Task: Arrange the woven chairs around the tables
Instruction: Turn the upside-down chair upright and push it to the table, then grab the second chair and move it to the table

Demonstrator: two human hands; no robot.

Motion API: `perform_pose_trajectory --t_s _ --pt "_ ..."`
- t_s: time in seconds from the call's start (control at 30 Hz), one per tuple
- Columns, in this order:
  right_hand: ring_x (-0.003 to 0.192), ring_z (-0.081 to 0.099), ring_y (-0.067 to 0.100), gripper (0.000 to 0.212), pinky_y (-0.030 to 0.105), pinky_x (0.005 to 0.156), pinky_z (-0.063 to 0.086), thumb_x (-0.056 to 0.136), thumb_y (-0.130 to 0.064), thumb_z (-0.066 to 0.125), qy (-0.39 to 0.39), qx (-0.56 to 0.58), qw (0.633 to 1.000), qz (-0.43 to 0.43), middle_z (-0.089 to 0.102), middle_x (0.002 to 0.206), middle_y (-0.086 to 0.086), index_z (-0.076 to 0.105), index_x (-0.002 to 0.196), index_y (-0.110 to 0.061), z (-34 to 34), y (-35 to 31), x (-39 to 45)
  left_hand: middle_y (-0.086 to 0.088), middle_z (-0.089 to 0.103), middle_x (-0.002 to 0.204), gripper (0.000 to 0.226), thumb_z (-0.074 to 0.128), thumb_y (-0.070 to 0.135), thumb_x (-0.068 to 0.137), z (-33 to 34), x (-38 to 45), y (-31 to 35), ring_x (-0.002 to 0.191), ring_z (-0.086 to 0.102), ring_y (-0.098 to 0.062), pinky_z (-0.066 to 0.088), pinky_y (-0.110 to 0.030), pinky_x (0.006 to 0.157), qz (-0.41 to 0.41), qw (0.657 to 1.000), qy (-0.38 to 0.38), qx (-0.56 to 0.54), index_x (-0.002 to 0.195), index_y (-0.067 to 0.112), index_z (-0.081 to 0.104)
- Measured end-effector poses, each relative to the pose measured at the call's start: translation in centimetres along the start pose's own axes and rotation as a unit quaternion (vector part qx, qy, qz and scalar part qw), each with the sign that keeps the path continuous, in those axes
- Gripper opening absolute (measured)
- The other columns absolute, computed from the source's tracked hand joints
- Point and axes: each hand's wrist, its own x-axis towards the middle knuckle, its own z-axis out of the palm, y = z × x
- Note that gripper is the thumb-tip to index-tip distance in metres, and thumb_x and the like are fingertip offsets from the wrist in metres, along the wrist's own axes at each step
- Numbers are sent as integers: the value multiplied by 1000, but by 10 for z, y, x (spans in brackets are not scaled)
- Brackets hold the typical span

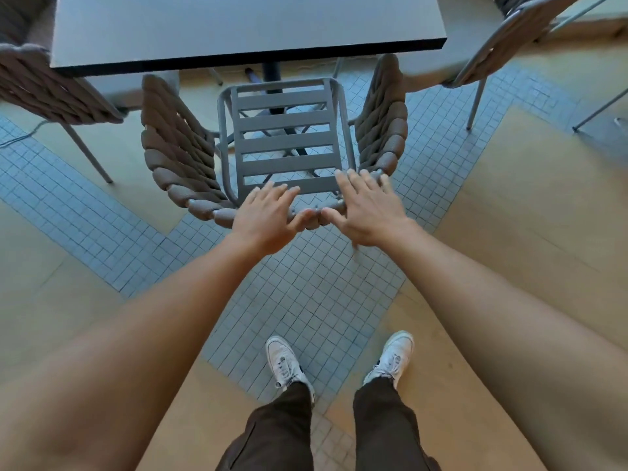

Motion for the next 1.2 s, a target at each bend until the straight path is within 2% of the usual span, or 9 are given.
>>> perform_pose_trajectory --t_s 0.23,0.33,0.5,0.7,0.97,1.2 --pt "156 4 28 104 57 124 5 86 -88 21 11 28 999 26 6 170 8 2 163 -21 -47 89 -13 -4 40 157 71 26 69 98 -45 39 78 148 28 -25 22 -46 121 6 999 30 10 153 25 35" --pt "155 7 27 108 56 124 7 82 -92 20 25 35 999 25 9 170 9 5 162 -20 -67 142 -22 -4 41 156 70 28 68 99 -62 56 121 148 28 -24 21 -46 121 3 999 46 11 153 23 36" --pt "155 7 27 108 54 124 5 83 -91 24 47 19 998 31 10 170 10 8 162 -20 -100 227 -37 -4 44 154 70 30 67 98 -90 89 200 145 33 -24 21 -44 120 -1 997 71 4 151 23 38" --pt "155 5 28 106 54 124 2 84 -89 26 61 9 997 35 8 170 9 8 162 -21 -141 320 -54 -4 39 157 74 29 72 96 -121 137 290 146 32 -26 24 -49 120 -1 996 87 1 153 26 34" --pt "156 2 26 106 53 124 0 83 -90 27 87 4 995 38 5 170 8 4 163 -24 -179 397 -38 -6 47 151 71 30 73 95 -157 209 355 141 40 -26 31 -50 117 32 992 120 20 148 27 38" --pt "156 5 27 108 53 124 1 83 -90 31 88 -18 995 46 7 170 10 5 162 -22 -203 465 12 -8 44 153 74 30 72 96 -174 308 388 142 39 -28 29 -50 117 64 990 122 20 152 24 36"
